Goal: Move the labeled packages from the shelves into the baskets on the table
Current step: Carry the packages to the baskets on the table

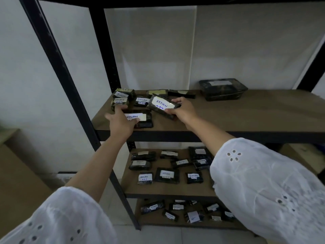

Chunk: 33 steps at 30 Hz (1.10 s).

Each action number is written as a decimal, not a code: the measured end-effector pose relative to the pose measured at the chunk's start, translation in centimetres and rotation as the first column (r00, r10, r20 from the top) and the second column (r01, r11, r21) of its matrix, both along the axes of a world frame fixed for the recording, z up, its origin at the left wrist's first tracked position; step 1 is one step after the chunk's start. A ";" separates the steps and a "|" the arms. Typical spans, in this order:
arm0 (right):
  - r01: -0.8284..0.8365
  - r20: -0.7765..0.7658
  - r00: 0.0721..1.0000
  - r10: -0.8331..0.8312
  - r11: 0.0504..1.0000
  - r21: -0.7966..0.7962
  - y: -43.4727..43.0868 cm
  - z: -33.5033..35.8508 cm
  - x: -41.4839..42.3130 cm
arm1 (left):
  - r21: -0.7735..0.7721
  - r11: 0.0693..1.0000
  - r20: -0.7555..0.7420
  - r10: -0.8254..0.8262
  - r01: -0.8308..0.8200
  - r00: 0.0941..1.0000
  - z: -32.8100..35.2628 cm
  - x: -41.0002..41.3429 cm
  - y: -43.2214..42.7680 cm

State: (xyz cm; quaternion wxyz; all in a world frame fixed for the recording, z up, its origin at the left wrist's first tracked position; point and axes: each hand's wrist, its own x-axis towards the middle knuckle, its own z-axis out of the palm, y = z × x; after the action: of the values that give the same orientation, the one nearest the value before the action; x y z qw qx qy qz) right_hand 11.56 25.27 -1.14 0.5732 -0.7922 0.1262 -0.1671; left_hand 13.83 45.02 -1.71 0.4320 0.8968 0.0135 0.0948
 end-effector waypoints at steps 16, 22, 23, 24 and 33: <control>-0.120 0.073 0.993 0.095 0.759 0.640 -15.3 0.1 -15.9 | -0.580 0.810 -0.002 -0.114 0.092 0.993 0.7 -14.5 -12.8; -0.021 0.039 0.999 -0.004 0.780 0.625 -25.7 -0.3 -25.6 | -0.636 0.758 -0.058 -0.235 0.146 0.970 -0.8 -23.1 -23.1; -0.004 0.028 0.999 -0.016 0.785 0.620 -27.4 -0.5 -27.0 | -0.647 0.748 -0.076 -0.258 0.150 0.963 -1.0 -24.3 -24.8; 0.017 0.018 0.999 -0.035 0.788 0.615 -29.1 -0.7 -28.2 | -0.655 0.739 -0.091 -0.283 0.157 0.955 -1.1 -25.3 -26.5; 0.254 -0.027 0.950 -0.312 0.716 0.650 -43.4 -3.3 -36.1 | -0.739 0.626 -0.164 -0.528 0.251 0.833 -2.8 -31.7 -42.5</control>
State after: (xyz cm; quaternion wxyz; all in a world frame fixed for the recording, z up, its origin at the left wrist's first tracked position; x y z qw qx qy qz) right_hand -24.58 -18.17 -4.44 0.7830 -0.5094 0.2712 -0.2321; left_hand -17.89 2.54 -4.54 0.7333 0.6508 -0.0702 -0.1839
